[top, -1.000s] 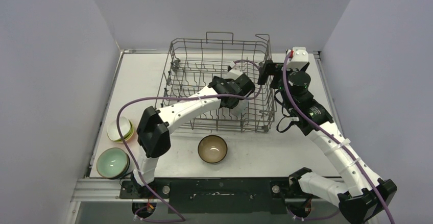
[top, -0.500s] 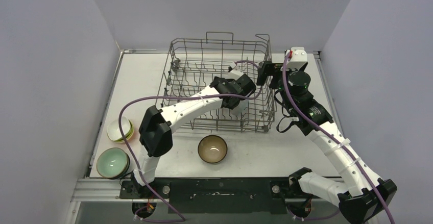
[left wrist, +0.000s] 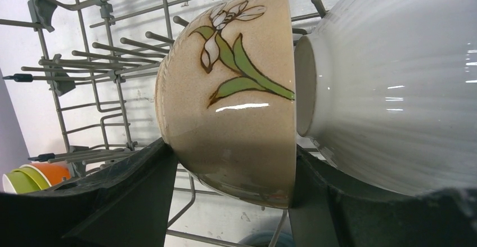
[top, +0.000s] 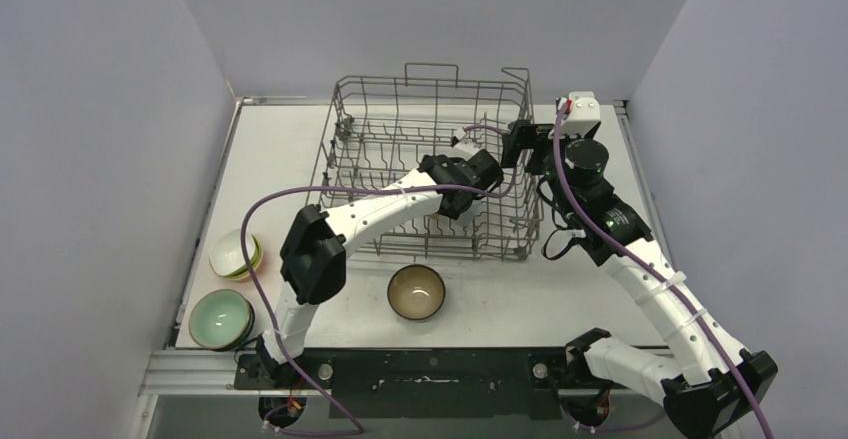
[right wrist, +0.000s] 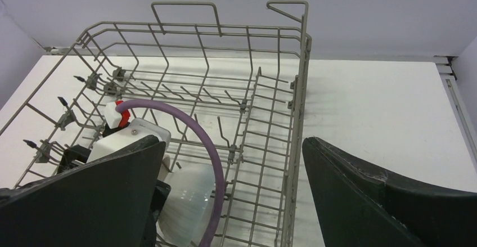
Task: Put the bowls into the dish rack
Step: Turn the bowl upside down on the dish rack.
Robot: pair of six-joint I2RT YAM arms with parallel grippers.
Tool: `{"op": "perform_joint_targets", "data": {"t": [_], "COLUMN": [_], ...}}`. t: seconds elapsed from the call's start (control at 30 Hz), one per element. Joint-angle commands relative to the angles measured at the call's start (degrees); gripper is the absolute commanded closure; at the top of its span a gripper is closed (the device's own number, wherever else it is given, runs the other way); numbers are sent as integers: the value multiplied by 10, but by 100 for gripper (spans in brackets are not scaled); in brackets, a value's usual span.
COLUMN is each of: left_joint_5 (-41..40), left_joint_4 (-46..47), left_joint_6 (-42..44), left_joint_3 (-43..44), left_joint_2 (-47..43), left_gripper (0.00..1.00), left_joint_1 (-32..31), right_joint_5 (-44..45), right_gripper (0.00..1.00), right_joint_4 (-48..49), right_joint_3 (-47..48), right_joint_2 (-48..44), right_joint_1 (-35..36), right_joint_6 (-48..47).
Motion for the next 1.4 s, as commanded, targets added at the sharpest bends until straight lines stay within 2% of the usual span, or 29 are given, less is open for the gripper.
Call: {"op": "perform_joint_targets", "data": {"t": [0.0, 0.1, 0.27, 0.4, 0.43, 0.47, 0.5, 1.07, 1.23, 1.37], "left_joint_5": [124, 128, 132, 159, 166, 171, 173, 204, 214, 263], "left_joint_4": [9, 8, 29, 58, 65, 71, 74, 98, 148, 228], "left_joint_6": [6, 6, 9, 8, 6, 6, 5, 21, 22, 20], "left_joint_3": [24, 26, 13, -13, -20, -27, -32, -74, -112, -158], "left_joint_2": [18, 9, -25, -55, -62, -70, -77, -162, -195, -232], "left_gripper": [60, 47, 31, 25, 21, 11, 9, 8, 10, 15], "left_joint_1": [-23, -22, -20, -11, -8, -5, -3, 6, 15, 38], "right_joint_5": [-8, -9, -12, -11, -12, -12, -13, -29, -36, -45], "right_gripper": [0, 0, 0, 0, 0, 0, 0, 0, 0, 0], "right_joint_4": [26, 26, 27, 27, 27, 27, 28, 31, 30, 30], "right_joint_3": [-1, -1, -1, 0, -1, -1, -1, 2, 1, 1], "right_joint_2": [0, 1, -1, -3, -4, -5, -4, 2, 3, 5], "right_joint_1": [-2, -2, -2, -2, -2, -2, -2, -2, -2, -2], "right_joint_6": [6, 6, 6, 5, 4, 5, 5, 6, 6, 6]}}
